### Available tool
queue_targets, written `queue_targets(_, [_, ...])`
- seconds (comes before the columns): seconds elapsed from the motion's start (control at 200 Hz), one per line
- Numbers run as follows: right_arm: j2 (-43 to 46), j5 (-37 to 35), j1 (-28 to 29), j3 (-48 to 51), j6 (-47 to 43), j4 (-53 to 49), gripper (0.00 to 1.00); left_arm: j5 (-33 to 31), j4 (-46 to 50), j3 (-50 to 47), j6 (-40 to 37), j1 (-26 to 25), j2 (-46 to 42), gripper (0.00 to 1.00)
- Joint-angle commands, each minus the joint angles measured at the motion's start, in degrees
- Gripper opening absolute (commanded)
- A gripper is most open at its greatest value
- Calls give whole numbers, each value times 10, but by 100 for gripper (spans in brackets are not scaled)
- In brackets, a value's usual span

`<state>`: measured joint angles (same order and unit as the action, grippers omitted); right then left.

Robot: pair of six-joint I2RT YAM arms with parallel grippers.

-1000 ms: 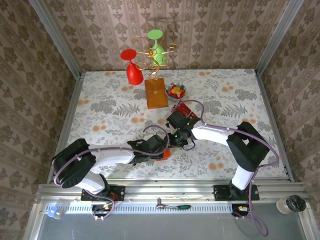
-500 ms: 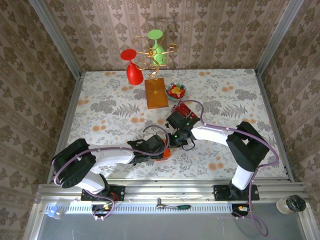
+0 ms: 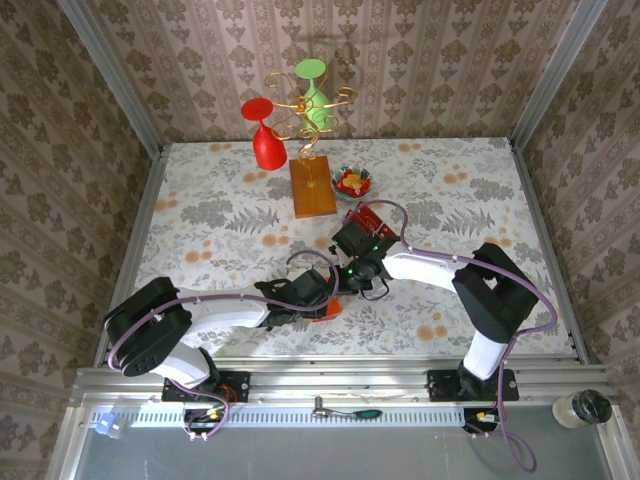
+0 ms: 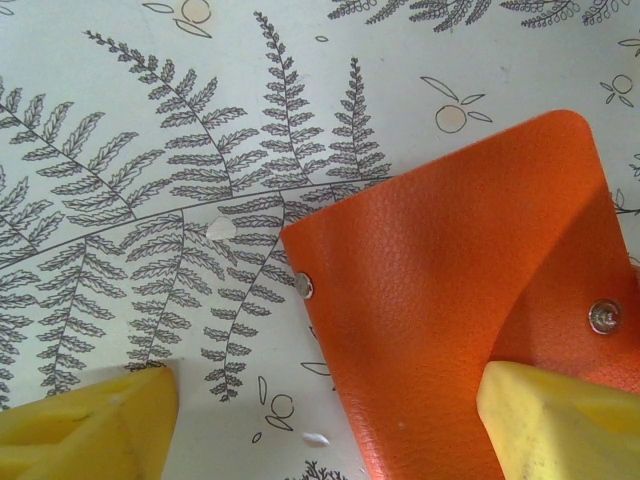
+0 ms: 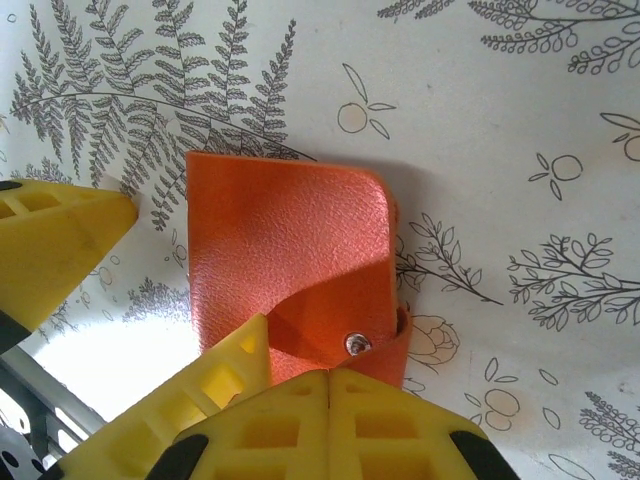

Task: Put the credit cards into the card holder
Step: Close the button on the card holder.

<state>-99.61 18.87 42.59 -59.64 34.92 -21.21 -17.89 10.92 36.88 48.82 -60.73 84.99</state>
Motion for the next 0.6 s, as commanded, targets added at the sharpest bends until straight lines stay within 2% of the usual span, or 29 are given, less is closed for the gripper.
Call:
queue_targets(0.0, [-19, 27, 1, -13, 18, 28, 0, 0, 23, -19, -14, -1, 21, 81])
queue_targets(0.245, [-35, 39, 1, 6, 34, 56, 0, 0, 20, -20, -14, -1, 21, 81])
queue_targets(0.595, [-51, 20, 0, 50, 41, 76, 0, 0, 27, -12, -15, -2, 2, 81])
